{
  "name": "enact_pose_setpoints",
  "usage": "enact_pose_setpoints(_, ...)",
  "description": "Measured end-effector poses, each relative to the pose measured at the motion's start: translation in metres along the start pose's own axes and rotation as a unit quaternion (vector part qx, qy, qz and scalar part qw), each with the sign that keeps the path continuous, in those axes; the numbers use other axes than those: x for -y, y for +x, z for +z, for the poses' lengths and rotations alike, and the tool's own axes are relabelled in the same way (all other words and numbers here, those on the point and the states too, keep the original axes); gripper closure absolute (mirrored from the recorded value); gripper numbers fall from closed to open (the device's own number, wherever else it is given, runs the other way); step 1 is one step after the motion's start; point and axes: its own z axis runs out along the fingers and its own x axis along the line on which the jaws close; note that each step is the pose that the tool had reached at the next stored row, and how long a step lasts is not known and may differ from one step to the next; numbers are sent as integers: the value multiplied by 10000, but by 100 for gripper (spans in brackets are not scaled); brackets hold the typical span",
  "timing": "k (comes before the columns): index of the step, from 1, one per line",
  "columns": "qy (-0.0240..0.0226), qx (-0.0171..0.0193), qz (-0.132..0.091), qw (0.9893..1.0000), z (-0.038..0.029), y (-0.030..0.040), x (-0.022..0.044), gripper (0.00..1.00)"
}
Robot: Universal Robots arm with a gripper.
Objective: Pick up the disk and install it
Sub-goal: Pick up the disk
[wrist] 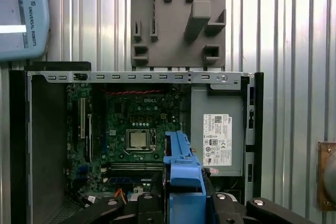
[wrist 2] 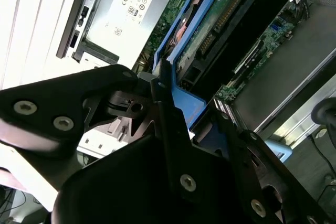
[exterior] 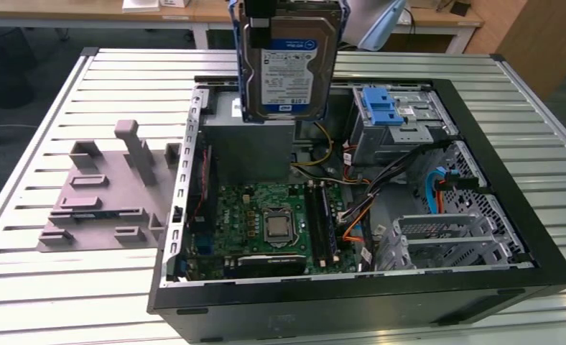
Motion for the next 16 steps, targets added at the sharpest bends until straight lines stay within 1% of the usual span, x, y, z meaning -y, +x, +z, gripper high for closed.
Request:
enact_pose_setpoints(4, 0, 0, 2, 10000, 3, 10, 69, 64)
enact_pose_setpoints(8, 0, 0, 1, 10000, 4, 18, 157, 64)
enact_pose_setpoints(11, 0, 0, 4, 10000, 6, 24, 176, 64)
enact_pose_setpoints(13, -1, -1, 7, 10000, 7, 55, 180, 64)
enact_pose_setpoints(16, 0, 0, 9, 10000, 14, 122, 184, 64)
